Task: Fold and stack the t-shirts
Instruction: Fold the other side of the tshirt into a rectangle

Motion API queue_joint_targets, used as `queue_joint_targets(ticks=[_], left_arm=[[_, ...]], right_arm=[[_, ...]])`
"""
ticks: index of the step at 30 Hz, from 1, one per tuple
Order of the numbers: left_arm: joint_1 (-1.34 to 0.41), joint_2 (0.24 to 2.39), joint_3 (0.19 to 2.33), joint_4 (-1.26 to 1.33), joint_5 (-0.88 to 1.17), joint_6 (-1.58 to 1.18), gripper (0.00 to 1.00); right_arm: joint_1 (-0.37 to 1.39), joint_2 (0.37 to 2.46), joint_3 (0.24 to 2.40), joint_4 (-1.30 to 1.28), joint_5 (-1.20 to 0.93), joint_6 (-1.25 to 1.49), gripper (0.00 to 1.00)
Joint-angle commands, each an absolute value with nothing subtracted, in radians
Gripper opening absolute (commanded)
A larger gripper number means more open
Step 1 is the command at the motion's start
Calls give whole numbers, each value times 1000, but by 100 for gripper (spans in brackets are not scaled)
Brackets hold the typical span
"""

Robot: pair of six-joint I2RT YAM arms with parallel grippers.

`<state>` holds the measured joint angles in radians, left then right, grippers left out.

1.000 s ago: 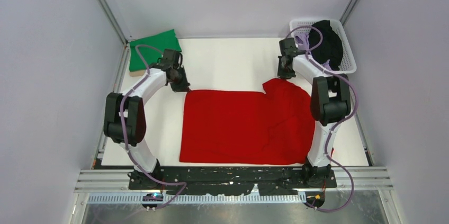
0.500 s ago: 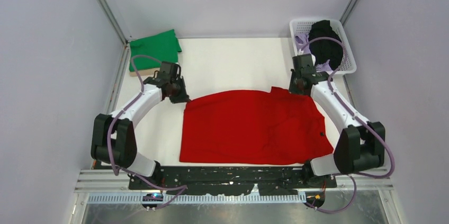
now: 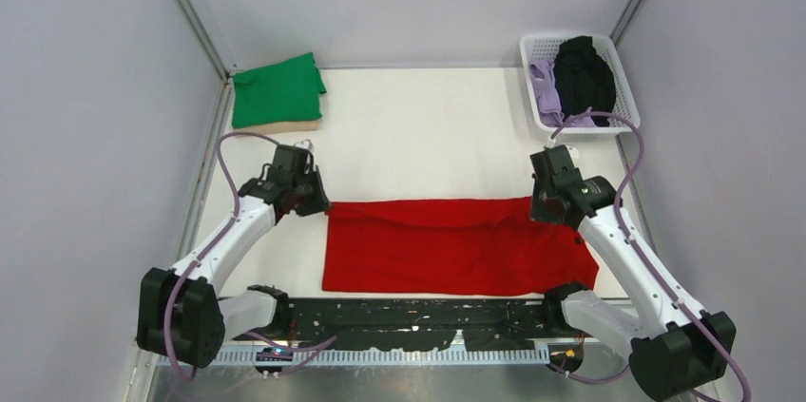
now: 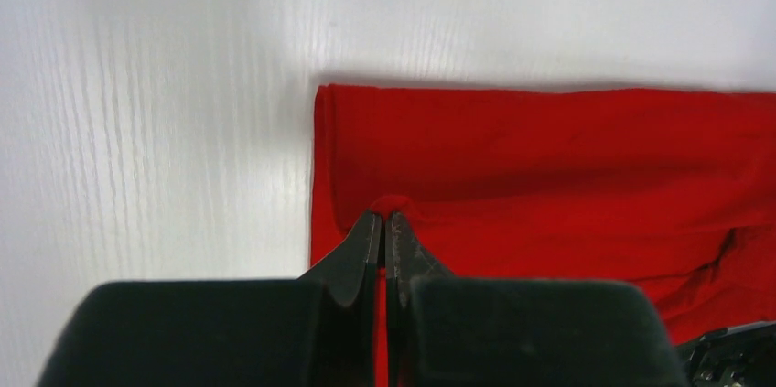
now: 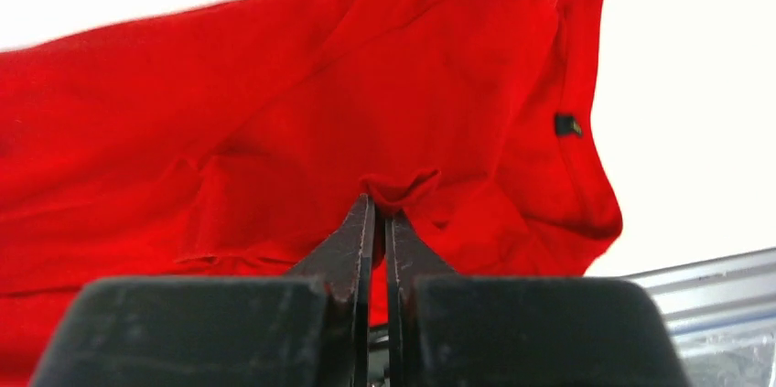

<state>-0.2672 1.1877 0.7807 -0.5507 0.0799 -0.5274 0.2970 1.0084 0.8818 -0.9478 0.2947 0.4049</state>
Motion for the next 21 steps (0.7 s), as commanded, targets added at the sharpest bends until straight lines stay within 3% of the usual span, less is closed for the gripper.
queue_joint_targets(ticks=[1,5,9,10,12,14,16,17,21], left_arm=[[-274,1107,703,-543,66,-561,0],[-276,1083,639,-520,72,-584,0],[-278,1088,610,-517,63,-599,0],[-278,1085,609,-527,48,-606,3],[-278,1071,613,-563,16,-618,24],[-278,1047,626,-624,-25,-632,56],[-278,1018,649,-677,-53,-636,87],[-278,1003,659,-692,-63,-638,98],[-278,967,705,-691,-29,-636,99]], right_arm=[[320,932,853,-1106,316,494,5],[341,911,823,-1167,296,532,6],[364,906,786,-1204,257,548,15],[369,905,778,-1219,228,555,23],[392,893,750,-1242,144,568,34],[475,869,749,-1270,107,589,39],[509,857,798,-1329,70,587,55],[512,855,828,-1353,59,565,70],[516,852,922,-1362,136,561,97]])
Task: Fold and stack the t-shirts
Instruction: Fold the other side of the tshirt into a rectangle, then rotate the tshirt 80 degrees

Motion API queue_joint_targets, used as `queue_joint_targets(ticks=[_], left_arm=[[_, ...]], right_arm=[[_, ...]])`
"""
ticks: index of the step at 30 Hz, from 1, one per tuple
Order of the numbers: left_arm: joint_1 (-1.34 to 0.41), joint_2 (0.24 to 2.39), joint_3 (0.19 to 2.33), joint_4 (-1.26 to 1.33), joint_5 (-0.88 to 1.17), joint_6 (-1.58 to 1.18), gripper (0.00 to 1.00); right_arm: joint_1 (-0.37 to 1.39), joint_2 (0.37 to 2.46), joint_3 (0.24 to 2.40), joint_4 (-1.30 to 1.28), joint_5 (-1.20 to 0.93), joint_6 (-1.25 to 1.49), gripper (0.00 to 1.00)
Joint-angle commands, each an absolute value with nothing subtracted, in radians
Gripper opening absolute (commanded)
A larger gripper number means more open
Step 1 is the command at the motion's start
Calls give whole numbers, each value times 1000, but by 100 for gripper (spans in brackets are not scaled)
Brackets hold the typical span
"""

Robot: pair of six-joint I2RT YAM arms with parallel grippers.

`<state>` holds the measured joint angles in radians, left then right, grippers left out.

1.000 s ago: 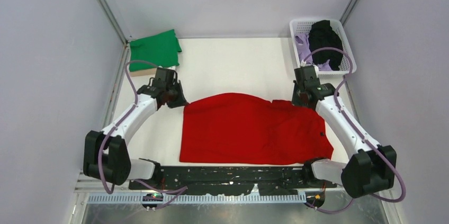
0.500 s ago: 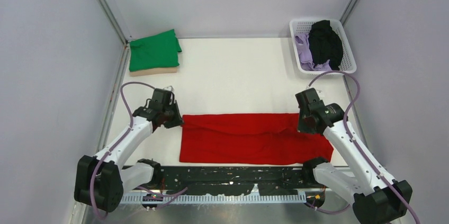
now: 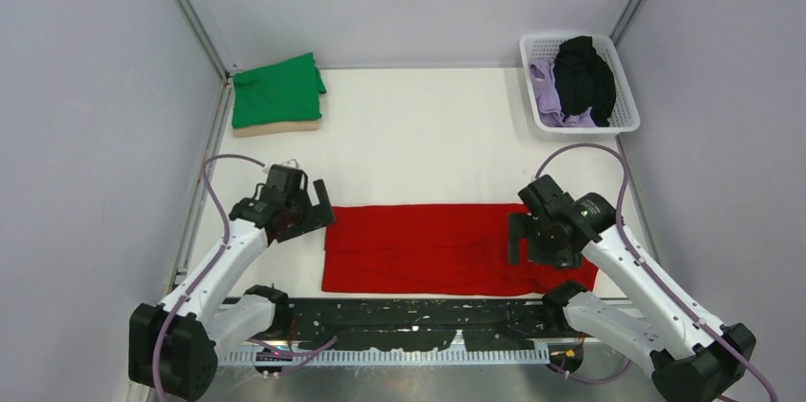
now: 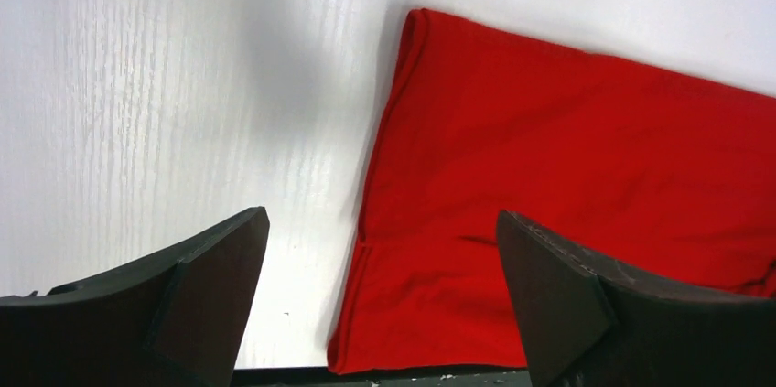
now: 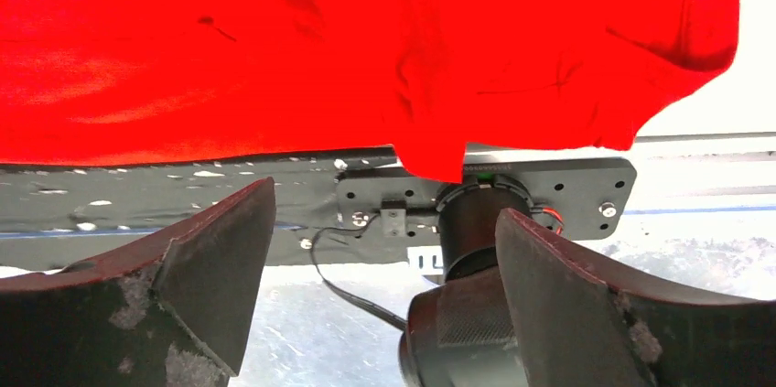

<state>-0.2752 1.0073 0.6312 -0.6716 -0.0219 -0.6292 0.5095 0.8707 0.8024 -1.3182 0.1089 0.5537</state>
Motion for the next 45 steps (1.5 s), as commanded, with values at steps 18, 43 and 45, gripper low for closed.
queue_joint_targets(ticks=[18,43,45], left_arm=[[-385,1345,692,-330,358,-650,100],[-327,1010,355,-342,240,-816,100],[-348,1047,335,-257,294,-846,100]], right_arm=[[320,986,504,-681,-31,778,96],[294,2125,1536,-379,-179,486,95],[294,2222,1695,-433,-186,485,95]])
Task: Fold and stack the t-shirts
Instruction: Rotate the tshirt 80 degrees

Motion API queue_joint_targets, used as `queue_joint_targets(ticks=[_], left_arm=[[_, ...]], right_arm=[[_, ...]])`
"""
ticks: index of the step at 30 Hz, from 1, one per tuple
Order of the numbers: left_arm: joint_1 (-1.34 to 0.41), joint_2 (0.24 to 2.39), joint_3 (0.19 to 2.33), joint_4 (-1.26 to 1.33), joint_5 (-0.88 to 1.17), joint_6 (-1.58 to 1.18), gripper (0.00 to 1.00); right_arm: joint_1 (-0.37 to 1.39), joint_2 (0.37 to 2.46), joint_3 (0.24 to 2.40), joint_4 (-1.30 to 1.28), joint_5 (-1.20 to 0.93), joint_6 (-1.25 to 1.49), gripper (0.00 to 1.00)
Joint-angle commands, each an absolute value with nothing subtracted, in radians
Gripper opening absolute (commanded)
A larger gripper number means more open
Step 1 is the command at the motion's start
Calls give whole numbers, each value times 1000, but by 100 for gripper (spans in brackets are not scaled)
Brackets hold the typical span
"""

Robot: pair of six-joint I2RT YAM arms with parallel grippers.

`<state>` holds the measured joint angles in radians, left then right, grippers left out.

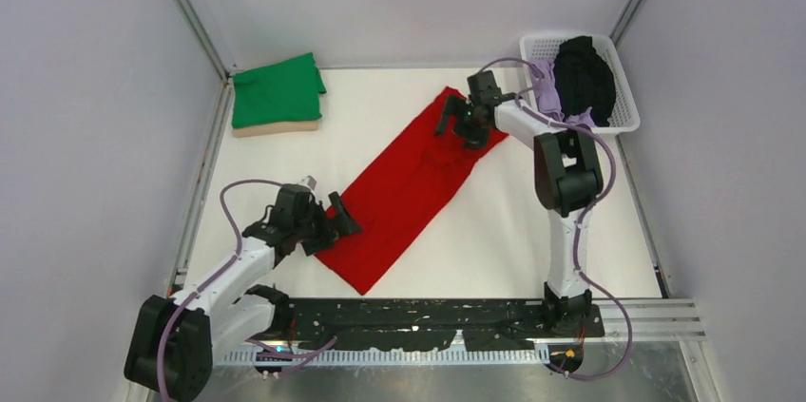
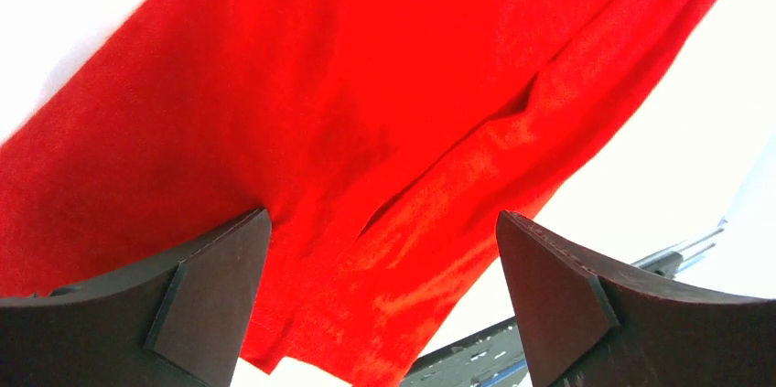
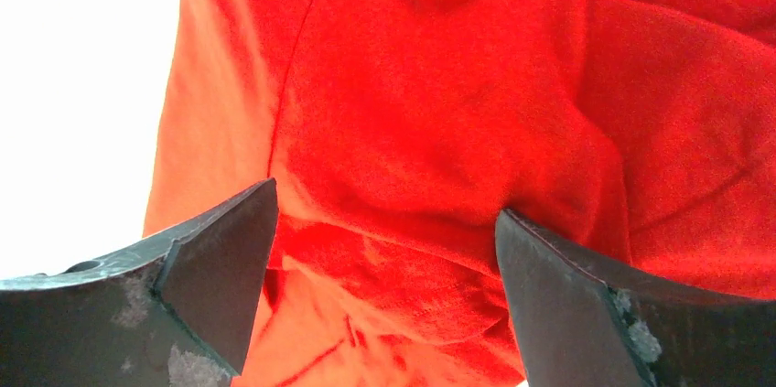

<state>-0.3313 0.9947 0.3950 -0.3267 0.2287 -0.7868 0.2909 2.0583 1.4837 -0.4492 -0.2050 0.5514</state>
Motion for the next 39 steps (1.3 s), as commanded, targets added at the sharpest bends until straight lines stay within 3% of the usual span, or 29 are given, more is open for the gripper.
queue_joint_targets(ticks=[1,8,17,24,29,35,39], left_arm=[[-367,1064,331,-218,311,-864,99],[-527,1220,414,-24,381,-954,100],[-748,1385,567,-40,394,-959,100],[-859,1382,665,-72,379,-891,100],[-867,1252,670,-191,267,-845,100],[-831,1015,657,-475,22,-768,100],[-678,877,551,-551,-15,-745,100]], right_arm=[[294,2289,1797,-463,-198,493,95],[302,2589,2268,-562,-293,624,95],[301,2658,2433,-482,-302,760,96],[301,2553,2377,-547,-295,616,95],[302,2365,2279,-587,-215,454,95],[316,2067,1933,-565,-108,355,95],[348,1831,1585,-499,-70,362,95]])
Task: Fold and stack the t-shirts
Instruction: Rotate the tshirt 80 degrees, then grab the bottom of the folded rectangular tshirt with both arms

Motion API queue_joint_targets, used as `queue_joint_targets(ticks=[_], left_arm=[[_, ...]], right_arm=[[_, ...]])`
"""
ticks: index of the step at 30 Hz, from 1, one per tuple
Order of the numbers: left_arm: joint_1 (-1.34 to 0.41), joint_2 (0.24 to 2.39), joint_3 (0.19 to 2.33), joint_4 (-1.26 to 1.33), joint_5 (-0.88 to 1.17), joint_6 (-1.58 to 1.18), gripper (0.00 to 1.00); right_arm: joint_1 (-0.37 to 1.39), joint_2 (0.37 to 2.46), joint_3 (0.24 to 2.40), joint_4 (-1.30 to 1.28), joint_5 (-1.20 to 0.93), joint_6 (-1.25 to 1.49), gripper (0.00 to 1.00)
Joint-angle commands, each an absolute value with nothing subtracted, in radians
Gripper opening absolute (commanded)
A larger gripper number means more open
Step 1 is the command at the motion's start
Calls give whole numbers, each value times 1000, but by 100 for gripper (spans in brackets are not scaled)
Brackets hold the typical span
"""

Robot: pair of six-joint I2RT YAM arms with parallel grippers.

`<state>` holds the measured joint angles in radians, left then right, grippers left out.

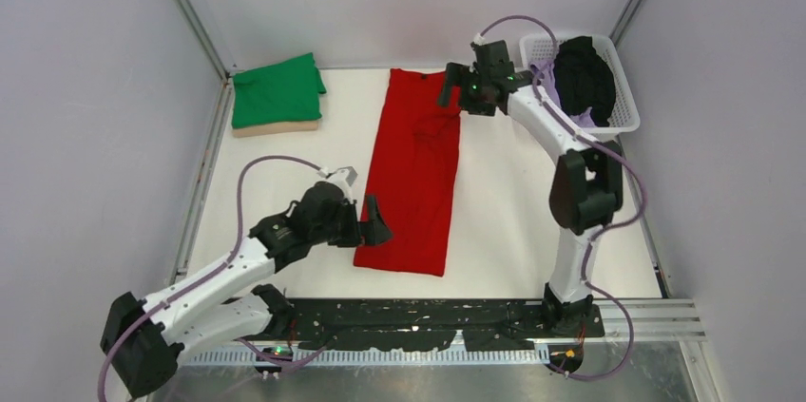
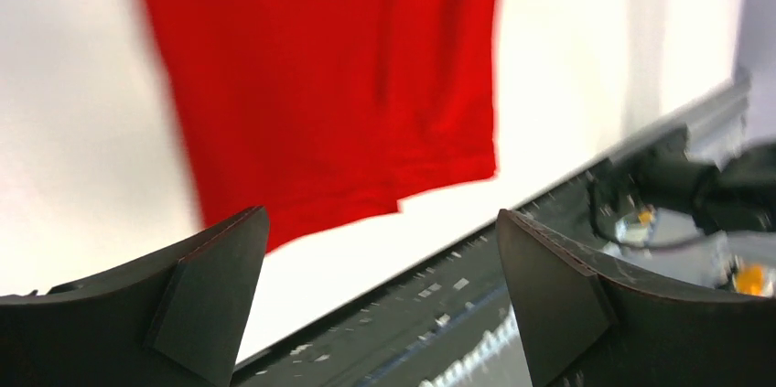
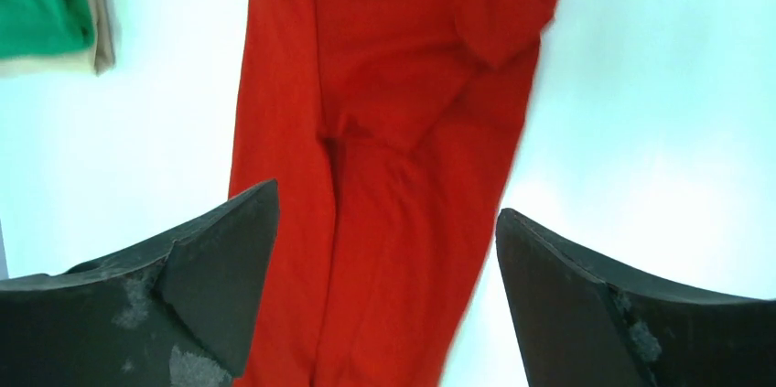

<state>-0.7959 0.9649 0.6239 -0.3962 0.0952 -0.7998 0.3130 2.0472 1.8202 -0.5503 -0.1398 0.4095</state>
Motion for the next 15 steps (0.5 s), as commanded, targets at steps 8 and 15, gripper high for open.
queue_joint_targets(ticks=[8,15], left_arm=[[-543,837,433,-460,201,-700,98],[-538,953,394,-371,226,-696,74]], right_arm=[[577,1437,969,-451,-97,483,96],[759,1207,651,-284,-149,738,100]])
